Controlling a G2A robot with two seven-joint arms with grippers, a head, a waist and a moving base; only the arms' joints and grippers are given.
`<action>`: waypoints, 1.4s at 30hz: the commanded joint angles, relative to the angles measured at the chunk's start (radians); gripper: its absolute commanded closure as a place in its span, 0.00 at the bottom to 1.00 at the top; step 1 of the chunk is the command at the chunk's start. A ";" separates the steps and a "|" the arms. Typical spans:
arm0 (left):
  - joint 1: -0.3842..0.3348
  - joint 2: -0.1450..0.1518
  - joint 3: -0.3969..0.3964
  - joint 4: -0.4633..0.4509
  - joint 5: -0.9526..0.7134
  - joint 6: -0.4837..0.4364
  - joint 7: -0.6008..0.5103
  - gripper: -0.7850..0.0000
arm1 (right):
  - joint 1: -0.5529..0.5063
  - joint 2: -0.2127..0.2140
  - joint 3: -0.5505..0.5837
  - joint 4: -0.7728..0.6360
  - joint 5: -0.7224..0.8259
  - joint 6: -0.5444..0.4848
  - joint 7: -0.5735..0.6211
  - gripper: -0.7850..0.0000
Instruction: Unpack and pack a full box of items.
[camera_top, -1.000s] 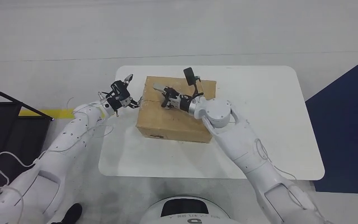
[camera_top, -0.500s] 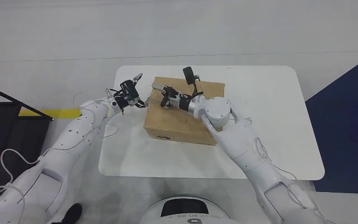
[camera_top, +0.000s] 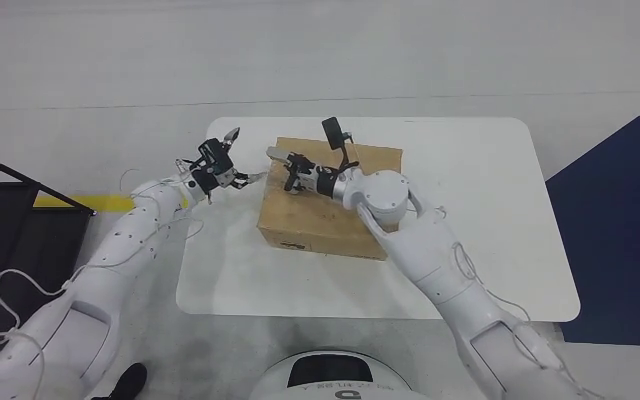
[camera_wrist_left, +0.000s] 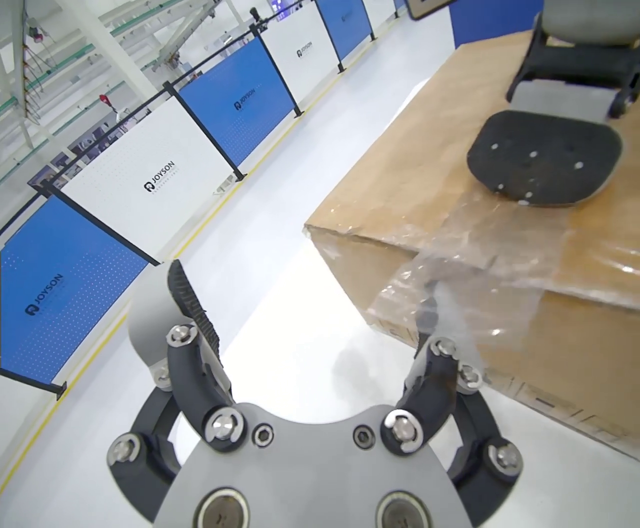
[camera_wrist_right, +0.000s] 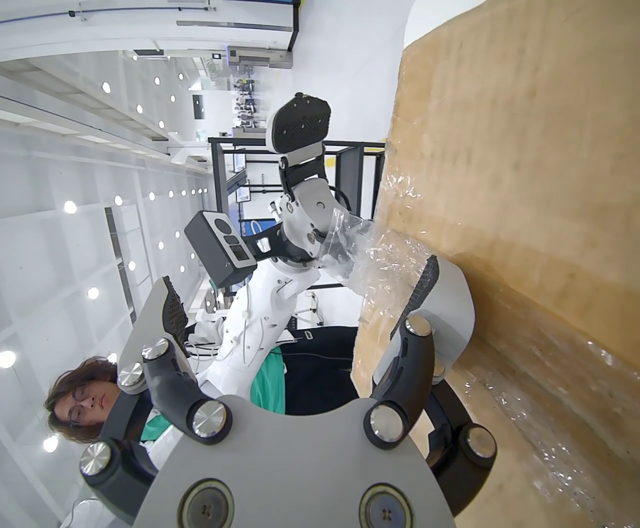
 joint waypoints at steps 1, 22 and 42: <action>-0.001 0.003 -0.014 0.027 -0.013 0.000 0.009 0.00 | 0.009 -0.003 -0.008 0.010 0.003 0.002 0.001 0.00; -0.003 0.013 -0.077 0.103 -0.029 -0.024 0.059 0.00 | 0.156 -0.081 -0.143 0.209 0.124 -0.111 -0.019 0.00; -0.080 0.003 -0.091 0.066 0.001 -0.057 -0.011 0.00 | -0.341 0.061 0.397 -0.428 -0.041 -0.266 -0.054 0.00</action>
